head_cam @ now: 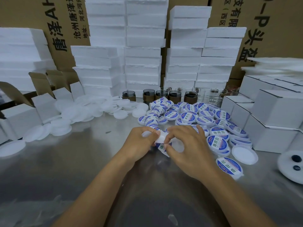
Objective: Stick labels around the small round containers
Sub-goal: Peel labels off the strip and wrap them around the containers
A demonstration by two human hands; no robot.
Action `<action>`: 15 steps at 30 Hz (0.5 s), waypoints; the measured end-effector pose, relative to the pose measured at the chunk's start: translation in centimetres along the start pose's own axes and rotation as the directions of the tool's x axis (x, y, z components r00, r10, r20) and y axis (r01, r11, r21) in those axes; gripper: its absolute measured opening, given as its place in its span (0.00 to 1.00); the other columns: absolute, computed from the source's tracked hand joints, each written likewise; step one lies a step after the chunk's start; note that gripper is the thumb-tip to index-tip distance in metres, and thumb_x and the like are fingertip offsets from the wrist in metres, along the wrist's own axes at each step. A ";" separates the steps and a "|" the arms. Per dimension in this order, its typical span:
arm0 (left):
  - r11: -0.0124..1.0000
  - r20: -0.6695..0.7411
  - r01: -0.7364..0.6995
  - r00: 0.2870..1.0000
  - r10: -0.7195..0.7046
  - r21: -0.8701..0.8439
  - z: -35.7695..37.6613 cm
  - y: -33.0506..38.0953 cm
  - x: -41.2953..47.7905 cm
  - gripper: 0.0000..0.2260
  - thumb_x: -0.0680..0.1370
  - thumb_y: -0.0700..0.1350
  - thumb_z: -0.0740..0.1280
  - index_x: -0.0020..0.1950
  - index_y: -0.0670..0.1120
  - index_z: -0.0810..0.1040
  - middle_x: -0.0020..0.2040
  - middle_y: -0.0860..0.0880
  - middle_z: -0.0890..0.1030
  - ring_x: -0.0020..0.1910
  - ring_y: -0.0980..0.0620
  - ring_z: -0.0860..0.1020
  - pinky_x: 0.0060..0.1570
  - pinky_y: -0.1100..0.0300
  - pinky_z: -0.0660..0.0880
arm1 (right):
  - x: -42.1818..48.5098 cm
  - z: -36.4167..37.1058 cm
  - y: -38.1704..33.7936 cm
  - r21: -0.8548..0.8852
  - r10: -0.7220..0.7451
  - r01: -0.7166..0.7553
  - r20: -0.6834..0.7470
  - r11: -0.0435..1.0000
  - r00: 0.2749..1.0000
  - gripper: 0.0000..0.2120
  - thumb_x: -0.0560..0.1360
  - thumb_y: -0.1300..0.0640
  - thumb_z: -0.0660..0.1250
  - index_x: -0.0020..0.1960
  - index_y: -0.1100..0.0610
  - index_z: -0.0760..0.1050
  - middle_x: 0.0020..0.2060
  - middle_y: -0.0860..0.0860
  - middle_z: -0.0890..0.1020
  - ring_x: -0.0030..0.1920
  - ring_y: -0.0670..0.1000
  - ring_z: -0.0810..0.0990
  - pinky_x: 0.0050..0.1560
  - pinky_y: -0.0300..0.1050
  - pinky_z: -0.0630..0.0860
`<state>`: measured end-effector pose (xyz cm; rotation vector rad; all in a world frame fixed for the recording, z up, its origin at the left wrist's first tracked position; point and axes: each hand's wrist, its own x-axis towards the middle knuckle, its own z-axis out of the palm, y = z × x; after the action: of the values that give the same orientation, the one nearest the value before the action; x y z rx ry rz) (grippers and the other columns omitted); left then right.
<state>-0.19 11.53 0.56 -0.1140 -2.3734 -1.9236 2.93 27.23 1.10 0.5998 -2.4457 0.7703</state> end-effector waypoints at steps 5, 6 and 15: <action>0.999 -0.066 -0.001 0.998 -0.002 -0.044 0.1 -0.3 0.3 0.11 0.77 0.45 0.67 0.34 0.49 0.80 0.24 0.57 0.76 0.23 0.62 0.71 0.25 0.71 0.68 | -0.1 -1.1 -0.5 0.149 0.071 -0.075 0.033 0.986 0.997 0.08 0.69 0.56 0.68 0.35 0.45 0.74 0.57 0.38 0.75 0.61 0.38 0.68 0.67 0.42 0.51; 0.998 -0.078 -0.001 0.997 -0.004 -0.058 0.1 -0.4 0.4 0.11 0.76 0.44 0.67 0.34 0.49 0.80 0.24 0.58 0.76 0.23 0.62 0.71 0.25 0.71 0.68 | 0.0 -1.4 -0.8 0.265 0.129 -0.131 0.026 0.955 0.991 0.09 0.69 0.58 0.69 0.33 0.47 0.75 0.55 0.37 0.76 0.59 0.37 0.70 0.65 0.40 0.56; 0.960 -0.298 -0.089 0.955 0.007 -0.265 -0.1 0.4 0.8 0.12 0.77 0.55 0.65 0.40 0.48 0.79 0.28 0.56 0.80 0.28 0.59 0.79 0.31 0.65 0.76 | 1.4 -3.5 -1.5 0.963 0.512 -0.208 0.093 0.173 0.854 0.12 0.68 0.57 0.64 0.27 0.50 0.78 0.30 0.46 0.80 0.35 0.43 0.78 0.48 0.43 0.69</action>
<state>-0.98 11.50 1.05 0.0915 -1.8915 -2.0707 3.79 27.96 4.96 0.1961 -1.5627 2.4721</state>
